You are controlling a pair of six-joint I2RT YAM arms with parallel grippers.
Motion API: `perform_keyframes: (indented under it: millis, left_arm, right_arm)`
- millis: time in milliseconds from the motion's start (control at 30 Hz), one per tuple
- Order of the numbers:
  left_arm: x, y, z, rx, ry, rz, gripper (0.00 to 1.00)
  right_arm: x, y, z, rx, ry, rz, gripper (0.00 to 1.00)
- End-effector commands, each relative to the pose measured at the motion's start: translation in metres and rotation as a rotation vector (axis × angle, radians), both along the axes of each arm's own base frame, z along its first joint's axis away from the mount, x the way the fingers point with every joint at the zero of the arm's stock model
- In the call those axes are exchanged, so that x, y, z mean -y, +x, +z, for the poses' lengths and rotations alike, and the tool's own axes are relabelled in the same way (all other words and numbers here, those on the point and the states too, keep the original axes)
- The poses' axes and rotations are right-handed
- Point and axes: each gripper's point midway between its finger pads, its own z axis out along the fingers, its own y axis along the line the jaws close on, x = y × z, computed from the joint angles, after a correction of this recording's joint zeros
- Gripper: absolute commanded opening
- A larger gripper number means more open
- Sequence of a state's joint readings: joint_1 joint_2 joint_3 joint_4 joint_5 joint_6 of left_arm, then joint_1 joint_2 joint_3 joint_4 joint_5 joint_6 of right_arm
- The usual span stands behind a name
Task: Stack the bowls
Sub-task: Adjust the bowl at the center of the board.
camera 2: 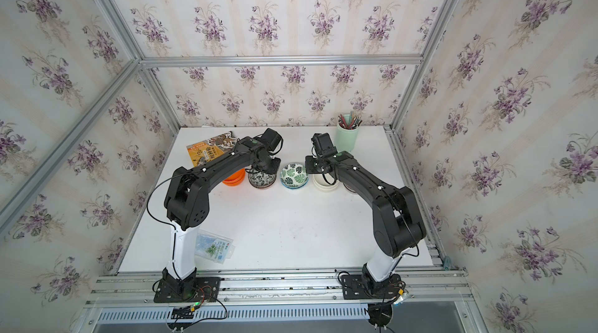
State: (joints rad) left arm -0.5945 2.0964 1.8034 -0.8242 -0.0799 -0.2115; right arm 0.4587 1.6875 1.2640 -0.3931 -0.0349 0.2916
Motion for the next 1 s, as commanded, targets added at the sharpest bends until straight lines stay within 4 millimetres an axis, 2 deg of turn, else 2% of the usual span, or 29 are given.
perform_keyframes:
  millis: [0, 333, 600, 967]
  left_arm:
    - [-0.003, 0.004, 0.011, 0.030, 0.003, 0.008, 0.27]
    - [-0.004, 0.014, -0.003, 0.014, 0.045, 0.017, 0.26]
    - [-0.010, 0.016, 0.005, 0.032, 0.036, 0.032, 0.26]
    - [-0.025, 0.026, -0.005, 0.014, 0.044, 0.069, 0.25]
  right_arm:
    - [-0.002, 0.004, 0.007, 0.029, 0.015, -0.006, 0.16]
    - [-0.001, 0.002, 0.005, 0.025, 0.012, -0.005, 0.16]
    - [-0.001, 0.002, 0.003, 0.025, 0.012, -0.005, 0.16]
    - [-0.001, 0.001, 0.003, 0.024, 0.015, -0.001, 0.16]
